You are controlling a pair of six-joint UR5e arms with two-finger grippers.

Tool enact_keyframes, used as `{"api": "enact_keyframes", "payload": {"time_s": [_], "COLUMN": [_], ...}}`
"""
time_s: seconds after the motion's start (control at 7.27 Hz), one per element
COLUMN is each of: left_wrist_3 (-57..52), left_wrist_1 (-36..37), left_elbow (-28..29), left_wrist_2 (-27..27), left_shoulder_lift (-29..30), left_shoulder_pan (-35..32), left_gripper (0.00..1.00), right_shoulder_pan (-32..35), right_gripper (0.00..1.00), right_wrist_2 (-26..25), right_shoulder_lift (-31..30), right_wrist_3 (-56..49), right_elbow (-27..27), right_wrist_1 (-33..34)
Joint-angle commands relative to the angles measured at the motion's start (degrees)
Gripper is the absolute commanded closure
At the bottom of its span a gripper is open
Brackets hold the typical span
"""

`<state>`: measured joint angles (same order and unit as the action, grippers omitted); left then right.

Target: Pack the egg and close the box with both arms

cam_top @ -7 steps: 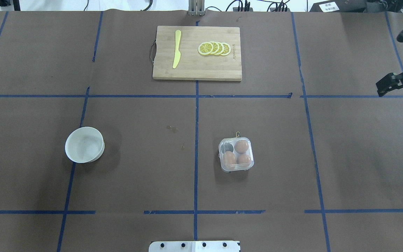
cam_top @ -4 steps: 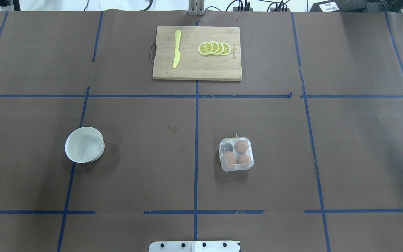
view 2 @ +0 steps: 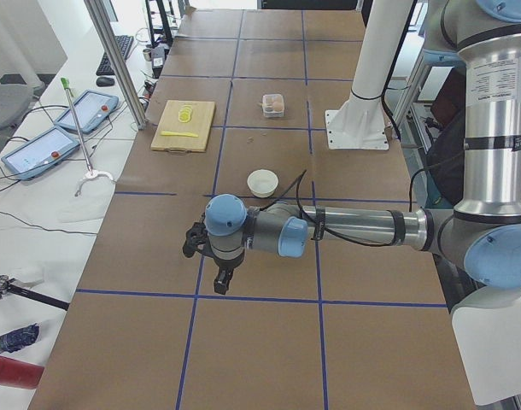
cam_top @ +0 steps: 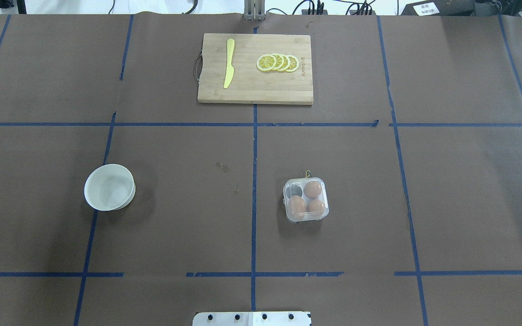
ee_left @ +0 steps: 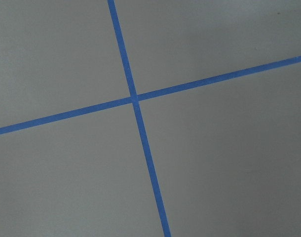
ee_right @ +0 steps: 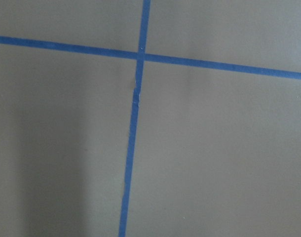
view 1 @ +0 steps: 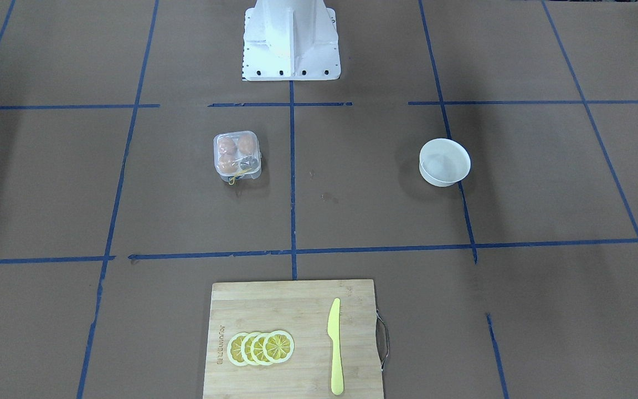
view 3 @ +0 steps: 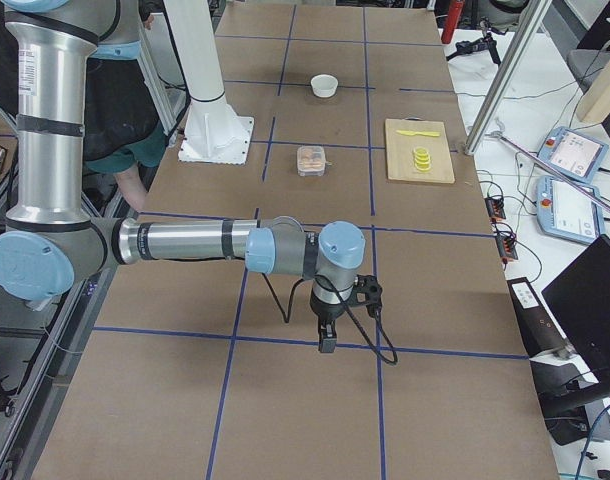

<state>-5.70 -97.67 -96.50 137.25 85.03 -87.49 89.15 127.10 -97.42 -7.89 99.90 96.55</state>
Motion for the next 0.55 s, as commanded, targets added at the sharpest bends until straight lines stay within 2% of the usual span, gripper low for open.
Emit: {"api": "enact_keyframes", "payload": {"time_s": [0.0, 0.41], "left_wrist_3": [0.0, 0.0], "left_wrist_1": [-0.1, 0.1], "left_elbow": [0.0, -0.3], "left_wrist_2": [-0.1, 0.0], "left_shoulder_lift": [0.0, 0.0], "left_shoulder_pan": [0.0, 0.0], "left_gripper": [0.00, 0.00], "right_shoulder_pan": [3.0, 2.9], "right_gripper": [0.00, 0.00], "right_wrist_2": [0.2, 0.5], "right_shoulder_lift": [-2.8, -0.9], "right_wrist_3": [-3.4, 4.8], "right_elbow": [0.4, 0.5], "right_wrist_1": [0.0, -0.3]}}
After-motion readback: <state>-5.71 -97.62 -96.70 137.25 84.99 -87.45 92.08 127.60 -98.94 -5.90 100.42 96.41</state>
